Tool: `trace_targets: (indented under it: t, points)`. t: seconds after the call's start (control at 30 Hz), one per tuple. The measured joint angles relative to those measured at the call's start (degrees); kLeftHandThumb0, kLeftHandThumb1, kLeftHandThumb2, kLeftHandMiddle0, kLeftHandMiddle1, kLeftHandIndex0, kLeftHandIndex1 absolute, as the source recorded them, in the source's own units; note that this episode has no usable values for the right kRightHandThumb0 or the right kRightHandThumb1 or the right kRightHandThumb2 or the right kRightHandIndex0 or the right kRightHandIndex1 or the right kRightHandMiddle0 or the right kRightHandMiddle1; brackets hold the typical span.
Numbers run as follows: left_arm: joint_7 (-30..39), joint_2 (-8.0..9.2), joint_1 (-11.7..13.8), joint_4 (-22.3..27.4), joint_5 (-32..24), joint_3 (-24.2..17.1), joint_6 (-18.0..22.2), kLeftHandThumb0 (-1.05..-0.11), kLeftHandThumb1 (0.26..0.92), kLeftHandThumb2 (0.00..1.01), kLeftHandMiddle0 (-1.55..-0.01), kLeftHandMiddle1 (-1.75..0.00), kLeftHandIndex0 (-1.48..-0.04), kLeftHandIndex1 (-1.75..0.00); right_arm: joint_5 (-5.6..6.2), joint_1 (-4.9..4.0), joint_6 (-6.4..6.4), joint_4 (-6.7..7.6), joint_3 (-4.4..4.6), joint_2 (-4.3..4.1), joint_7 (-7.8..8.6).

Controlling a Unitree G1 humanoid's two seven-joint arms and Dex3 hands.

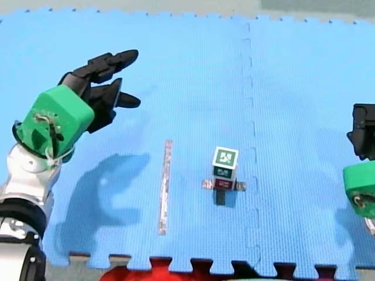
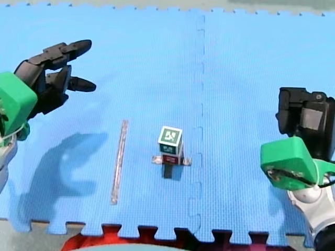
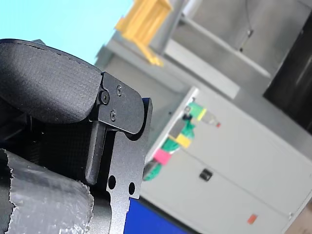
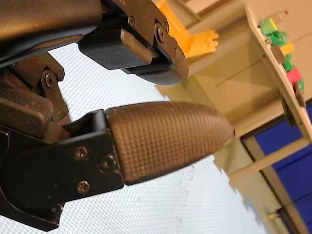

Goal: Stack cube left

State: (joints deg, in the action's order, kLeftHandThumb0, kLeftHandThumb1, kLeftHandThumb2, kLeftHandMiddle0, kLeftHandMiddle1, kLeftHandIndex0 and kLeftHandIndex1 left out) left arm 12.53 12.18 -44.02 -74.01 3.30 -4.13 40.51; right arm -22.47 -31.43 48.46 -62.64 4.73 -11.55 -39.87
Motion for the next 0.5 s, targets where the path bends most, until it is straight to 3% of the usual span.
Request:
trace_targets:
  t: [0.23, 0.5]
  points:
    - [3.1, -0.68, 0.8, 0.2, -2.0, -2.1, -2.5, -1.048, 0.921, 0.76, -0.17, 0.00, -0.12, 0.00, 1.59, -0.01, 0.96, -0.58, -0.82, -1.13, 3.78]
    - [5.5, -0.78, 1.5, 1.3, -3.2, -3.4, -3.3, -1.048, 0.921, 0.93, -0.15, 0.00, -0.10, 0.00, 2.01, 0.01, 1.56, -0.78, -1.15, -2.27, 5.90]
